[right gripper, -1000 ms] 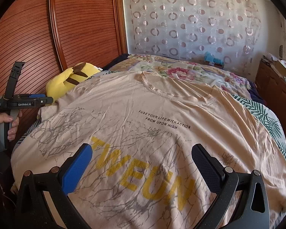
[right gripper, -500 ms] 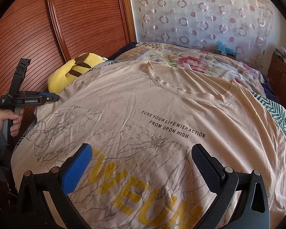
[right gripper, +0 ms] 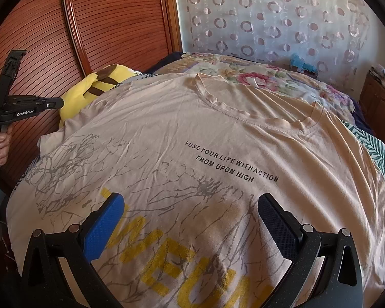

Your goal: Fold small clothes

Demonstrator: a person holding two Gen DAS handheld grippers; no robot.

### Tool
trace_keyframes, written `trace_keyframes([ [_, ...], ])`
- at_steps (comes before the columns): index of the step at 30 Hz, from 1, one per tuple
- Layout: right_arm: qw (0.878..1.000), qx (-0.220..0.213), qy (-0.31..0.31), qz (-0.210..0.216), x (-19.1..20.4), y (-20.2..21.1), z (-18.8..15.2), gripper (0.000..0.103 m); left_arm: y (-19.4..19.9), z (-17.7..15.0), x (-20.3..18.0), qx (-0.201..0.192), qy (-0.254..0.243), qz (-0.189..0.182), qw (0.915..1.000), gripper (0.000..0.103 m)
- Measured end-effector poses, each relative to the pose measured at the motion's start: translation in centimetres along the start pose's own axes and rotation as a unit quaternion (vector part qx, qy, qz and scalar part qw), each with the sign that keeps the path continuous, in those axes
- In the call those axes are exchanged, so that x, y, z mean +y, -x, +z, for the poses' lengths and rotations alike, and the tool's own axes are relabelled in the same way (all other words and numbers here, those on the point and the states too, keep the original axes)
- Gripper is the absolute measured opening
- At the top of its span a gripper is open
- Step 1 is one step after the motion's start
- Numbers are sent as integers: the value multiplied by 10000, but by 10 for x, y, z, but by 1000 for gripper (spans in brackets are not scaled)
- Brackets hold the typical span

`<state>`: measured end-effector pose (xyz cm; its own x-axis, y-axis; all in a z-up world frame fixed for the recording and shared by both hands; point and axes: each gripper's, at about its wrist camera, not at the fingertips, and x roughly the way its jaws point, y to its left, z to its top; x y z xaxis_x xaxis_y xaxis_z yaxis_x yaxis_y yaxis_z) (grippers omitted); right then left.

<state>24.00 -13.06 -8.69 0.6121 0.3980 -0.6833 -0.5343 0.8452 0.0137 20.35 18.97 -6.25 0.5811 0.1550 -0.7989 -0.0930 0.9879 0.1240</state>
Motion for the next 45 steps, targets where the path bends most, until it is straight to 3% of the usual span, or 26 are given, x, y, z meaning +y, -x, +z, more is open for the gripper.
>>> trace_keyframes([
  [1, 10000, -8, 3, -2, 0, 1, -1, 103, -4, -1, 1, 90, 74, -37, 9999, 29],
  [3, 10000, -10, 7, -20, 0, 2, -3, 103, -14, -6, 7, 257, 309, -236, 9989, 41],
  [6, 10000, -6, 11, -23, 1, 2, -4, 103, -29, -14, 12, 532, 639, -463, 9955, 41],
  [8, 10000, -6, 2, -7, 1, 2, -4, 103, -32, -20, 16, 480, 845, -566, 9937, 41],
  [11, 10000, -3, -28, 22, -2, 2, -4, 103, -29, -24, 8, 327, 653, -333, 9968, 6],
  [12, 10000, 2, -37, 22, -1, 2, -5, 103, -27, -24, 3, 307, 509, -246, 9979, 4],
  [15, 10000, 17, -51, 46, -5, 2, -5, 103, -19, -24, -8, 174, 184, -43, 9997, 2],
  [20, 10000, 21, -32, 27, -6, 2, -5, 103, 11, -13, -11, -304, 97, 20, 9995, 2],
  [25, 10000, 32, -12, 29, -5, 1, -5, 103, 37, 10, -33, -595, -134, -401, 9973, 2],
  [31, 10000, 20, -85, 35, -8, 2, -5, 103, 52, 29, -78, -762, -391, -1279, 9881, 2],
  [34, 9999, 36, -125, 45, -10, 2, -5, 103, 57, 29, -90, -859, -536, -1420, 9847, 3],
  [35, 9999, 36, -123, 38, -10, 2, -5, 103, 58, 28, -89, -881, -531, -1435, 9843, 6],
  [37, 9999, 31, -103, 2, -9, 2, -5, 103, 62, 23, -82, -921, -459, -1405, 9847, 32],
  [40, 10000, 38, -63, -37, -8, 3, -6, 103, 63, 12, -68, -939, -314, -1228, 9875, 63],
  [42, 10000, 41, -47, -45, -7, 4, -6, 103, 59, 2, -57, -866, -201, -1125, 9897, 75],
  [45, 10000, -15, -58, 26, -8, 6, -5, 103, 49, -18, -40, -719, -61, -1008, 9923, 75],
])
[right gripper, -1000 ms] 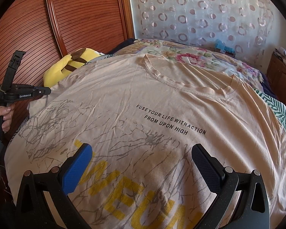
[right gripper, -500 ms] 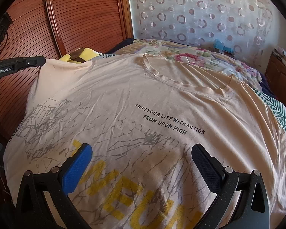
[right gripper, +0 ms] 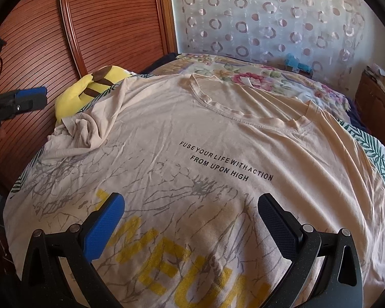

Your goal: Fold small clothes

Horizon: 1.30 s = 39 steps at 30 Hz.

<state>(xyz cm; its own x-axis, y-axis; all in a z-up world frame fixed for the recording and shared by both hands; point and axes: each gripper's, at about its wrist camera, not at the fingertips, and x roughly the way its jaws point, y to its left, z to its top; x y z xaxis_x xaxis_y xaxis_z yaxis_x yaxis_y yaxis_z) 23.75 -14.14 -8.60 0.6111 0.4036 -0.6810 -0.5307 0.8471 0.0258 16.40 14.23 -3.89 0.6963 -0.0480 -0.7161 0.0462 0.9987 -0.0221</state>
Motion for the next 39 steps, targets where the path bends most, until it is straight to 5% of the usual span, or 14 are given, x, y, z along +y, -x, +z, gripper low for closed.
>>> trace_keyframes([
  [5, 9996, -87, 39, 257, 6, 7, 14, 83, -10, -30, 29, 251, 373, 123, 9989, 75],
  [10, 9987, -265, 325, 292, 26, 13, 36, 81, -24, -46, 41, 402, 664, -192, 9968, 74],
  [13, 9969, -344, 555, 429, 43, 10, 50, 70, -27, -51, 43, 403, 709, -175, 9965, 74],
  [24, 9740, 92, 1492, 1700, 131, -68, 91, 55, 5, -64, 79, 113, 1053, 220, 9941, 74],
  [33, 9606, 547, 2382, 1321, 173, -121, 87, 36, 24, -73, 102, 19, 1213, 464, 9915, 74],
  [36, 9628, 497, 2431, 1073, 170, -124, 92, 6, 23, -72, 100, -5, 1209, 436, 9917, 74],
  [39, 9699, 215, 2116, 1189, 158, -107, 102, 4, 24, -69, 93, -33, 1170, 347, 9925, 74],
])
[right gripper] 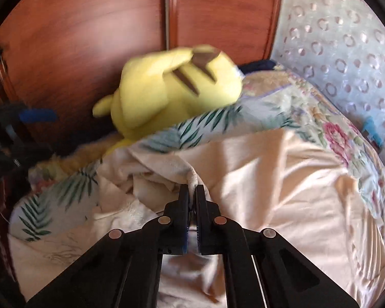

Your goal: Fold small clothes

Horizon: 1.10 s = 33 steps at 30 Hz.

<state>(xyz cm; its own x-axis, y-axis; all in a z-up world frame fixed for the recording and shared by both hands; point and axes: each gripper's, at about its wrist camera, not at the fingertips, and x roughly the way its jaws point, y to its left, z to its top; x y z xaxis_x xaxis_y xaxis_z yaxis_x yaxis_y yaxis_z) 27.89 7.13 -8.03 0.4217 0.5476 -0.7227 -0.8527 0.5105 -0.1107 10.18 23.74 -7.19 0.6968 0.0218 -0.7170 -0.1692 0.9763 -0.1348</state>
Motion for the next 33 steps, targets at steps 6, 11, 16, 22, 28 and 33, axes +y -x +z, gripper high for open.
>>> trace_keyframes([
  [6, 9952, -789, -429, -400, -34, 86, -12, 4, -3, 4, -25, -15, -268, -263, 9993, 74],
  [11, 9838, -551, -885, -1457, -76, 114, -51, 17, -14, 5, -48, 53, -432, -514, 9977, 74],
  [16, 9769, -221, -1384, -1611, -88, 114, -81, 40, -28, 1, -67, 190, -587, -650, 9960, 74],
  [22, 9815, -284, -1680, -874, -74, 131, -104, 41, -41, -6, -72, 366, -698, -495, 9957, 74],
  [28, 9866, -152, -1622, -103, -35, 131, -121, 41, -53, -13, -72, 560, -827, -267, 9946, 75],
  [33, 9884, 46, -1515, 117, -27, 112, -127, 40, -54, -15, -77, 525, -990, -180, 9935, 78],
])
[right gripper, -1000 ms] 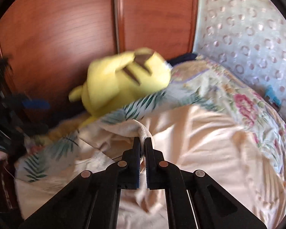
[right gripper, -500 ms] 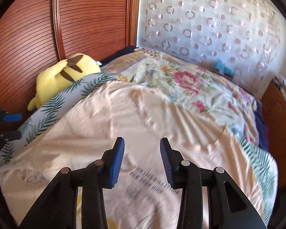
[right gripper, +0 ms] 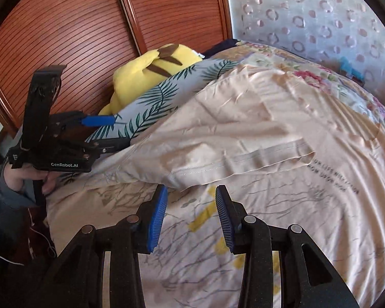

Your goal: Fold small clothes

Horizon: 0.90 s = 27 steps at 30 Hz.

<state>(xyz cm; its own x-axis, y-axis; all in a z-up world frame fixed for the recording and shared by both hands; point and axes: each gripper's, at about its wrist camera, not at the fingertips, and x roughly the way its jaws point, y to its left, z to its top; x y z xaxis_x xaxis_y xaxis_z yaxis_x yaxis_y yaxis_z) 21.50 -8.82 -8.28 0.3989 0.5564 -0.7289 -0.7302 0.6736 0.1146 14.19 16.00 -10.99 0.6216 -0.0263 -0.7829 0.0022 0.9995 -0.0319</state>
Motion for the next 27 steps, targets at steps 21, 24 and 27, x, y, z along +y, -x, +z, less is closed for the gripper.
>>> trace_keyframes([
  [21, 9985, -455, -38, 296, 4, 37, -15, 1, -8, 4, -4, 123, -94, -56, 9999, 103],
  [24, 9994, -312, -98, 114, -2, 37, -27, 1, -7, 3, -4, 122, -95, -52, 9999, 103],
  [27, 9992, -306, -205, -131, -11, 39, -35, 3, -8, 4, -4, 123, -97, -50, 9999, 103],
])
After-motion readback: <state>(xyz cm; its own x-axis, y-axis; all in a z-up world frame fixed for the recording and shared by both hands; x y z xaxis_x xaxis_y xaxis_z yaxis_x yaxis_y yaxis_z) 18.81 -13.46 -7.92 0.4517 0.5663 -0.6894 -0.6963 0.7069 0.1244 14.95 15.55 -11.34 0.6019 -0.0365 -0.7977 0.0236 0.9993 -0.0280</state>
